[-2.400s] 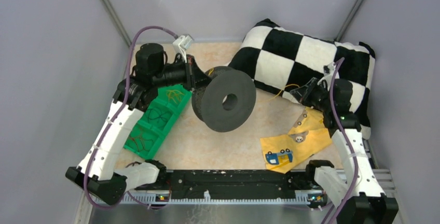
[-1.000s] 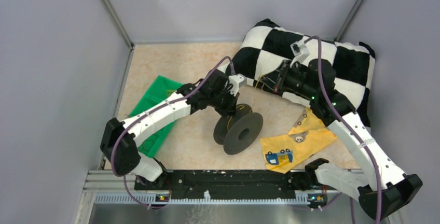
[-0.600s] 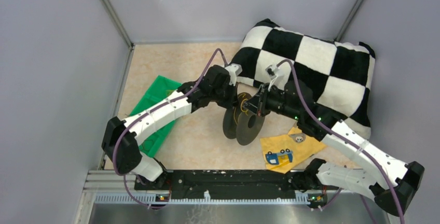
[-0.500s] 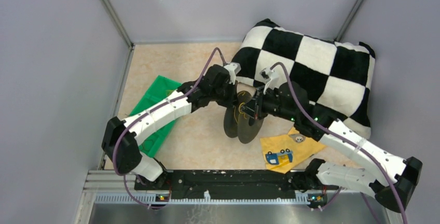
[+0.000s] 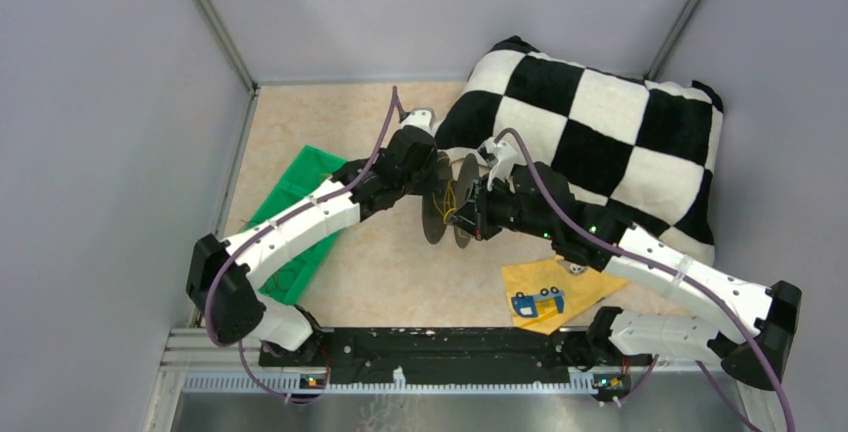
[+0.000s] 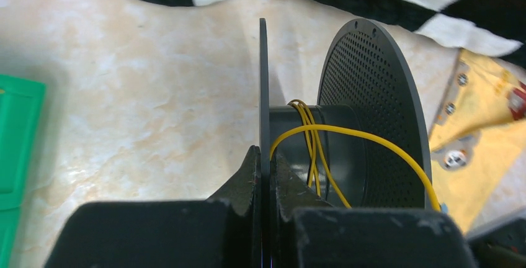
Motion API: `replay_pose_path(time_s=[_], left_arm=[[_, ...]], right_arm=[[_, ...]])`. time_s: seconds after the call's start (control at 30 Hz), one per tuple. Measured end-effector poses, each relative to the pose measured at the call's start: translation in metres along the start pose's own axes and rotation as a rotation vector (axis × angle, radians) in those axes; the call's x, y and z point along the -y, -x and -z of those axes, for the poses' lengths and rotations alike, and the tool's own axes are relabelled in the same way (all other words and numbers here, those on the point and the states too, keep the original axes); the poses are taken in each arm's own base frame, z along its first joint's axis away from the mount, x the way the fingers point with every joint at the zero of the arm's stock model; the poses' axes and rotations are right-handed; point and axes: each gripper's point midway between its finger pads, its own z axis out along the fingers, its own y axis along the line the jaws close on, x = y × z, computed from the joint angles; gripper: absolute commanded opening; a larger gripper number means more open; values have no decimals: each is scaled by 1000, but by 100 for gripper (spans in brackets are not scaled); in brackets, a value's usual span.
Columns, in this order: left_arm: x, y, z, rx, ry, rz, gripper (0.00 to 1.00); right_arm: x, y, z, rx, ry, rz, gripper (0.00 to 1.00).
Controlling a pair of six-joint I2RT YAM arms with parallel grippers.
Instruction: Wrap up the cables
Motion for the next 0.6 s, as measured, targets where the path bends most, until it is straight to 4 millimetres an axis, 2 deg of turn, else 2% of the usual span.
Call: replay_pose_path(time_s=[0.13, 0.4, 0.6], left_arm=[[-16, -2, -3, 15, 81, 12, 0], [-28, -8, -13, 7, 151, 10, 0], [-33, -11, -12, -1, 186, 47, 0]], right_arm=[[-11, 12, 4, 29, 24, 8, 0], [-25, 36, 18, 110, 57, 14, 0], [-32, 39, 22, 127, 81, 11, 0]])
